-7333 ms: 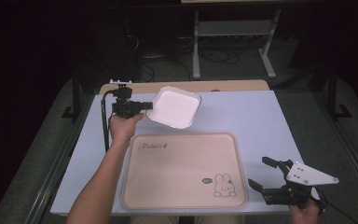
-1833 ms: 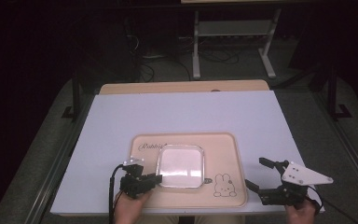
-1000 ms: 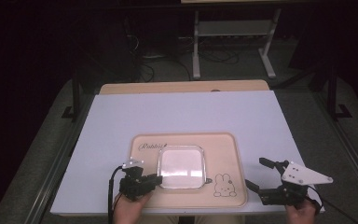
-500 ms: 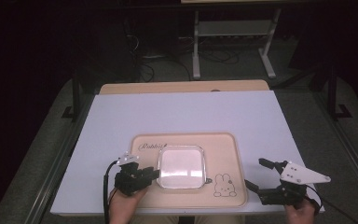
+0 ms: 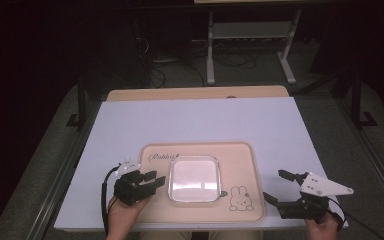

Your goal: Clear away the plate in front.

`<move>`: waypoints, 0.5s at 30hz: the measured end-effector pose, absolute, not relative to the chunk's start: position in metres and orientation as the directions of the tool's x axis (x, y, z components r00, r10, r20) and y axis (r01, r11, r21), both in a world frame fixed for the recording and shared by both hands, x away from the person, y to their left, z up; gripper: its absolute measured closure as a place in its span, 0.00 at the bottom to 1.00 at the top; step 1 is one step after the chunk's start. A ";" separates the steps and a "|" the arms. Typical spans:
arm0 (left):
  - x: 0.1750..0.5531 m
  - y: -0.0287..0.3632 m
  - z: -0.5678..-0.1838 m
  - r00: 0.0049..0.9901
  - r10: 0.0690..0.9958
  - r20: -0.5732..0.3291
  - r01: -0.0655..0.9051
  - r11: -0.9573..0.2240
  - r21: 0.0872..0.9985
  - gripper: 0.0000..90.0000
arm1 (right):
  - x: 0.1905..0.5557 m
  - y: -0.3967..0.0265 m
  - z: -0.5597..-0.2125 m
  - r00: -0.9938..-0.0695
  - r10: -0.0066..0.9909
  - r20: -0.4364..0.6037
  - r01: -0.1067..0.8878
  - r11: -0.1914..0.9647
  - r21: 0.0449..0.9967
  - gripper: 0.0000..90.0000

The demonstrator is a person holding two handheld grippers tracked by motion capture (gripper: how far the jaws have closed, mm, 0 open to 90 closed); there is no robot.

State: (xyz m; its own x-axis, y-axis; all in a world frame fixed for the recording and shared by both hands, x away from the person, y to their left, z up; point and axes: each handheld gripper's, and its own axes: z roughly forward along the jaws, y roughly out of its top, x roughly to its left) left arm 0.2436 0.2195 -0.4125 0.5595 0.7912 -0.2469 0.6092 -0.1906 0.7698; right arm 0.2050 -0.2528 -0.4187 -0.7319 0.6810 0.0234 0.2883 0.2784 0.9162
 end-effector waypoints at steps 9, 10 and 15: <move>0.243 0.236 -0.404 0.587 0.790 -0.175 0.541 -0.223 0.811 0.55 | 0.206 -0.256 -0.420 -0.722 0.691 0.029 0.299 0.274 0.914 0.14; 0.243 0.238 -0.403 0.593 0.788 -0.167 0.534 -0.229 0.814 0.55 | 0.206 -0.256 -0.420 -0.721 0.692 0.029 0.300 0.274 0.914 0.14; 0.244 0.249 -0.400 0.608 0.779 -0.156 0.512 -0.234 0.826 0.50 | 0.207 -0.255 -0.421 -0.724 0.689 0.023 0.303 0.288 0.908 0.14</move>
State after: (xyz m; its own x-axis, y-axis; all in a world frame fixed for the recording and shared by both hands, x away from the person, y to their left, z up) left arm 0.2441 0.2491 -0.3999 0.6079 0.7786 -0.1557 0.5118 -0.2344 0.8265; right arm 0.2073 -0.2551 -0.4213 -0.7244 0.6890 0.0226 0.3027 0.2885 0.9084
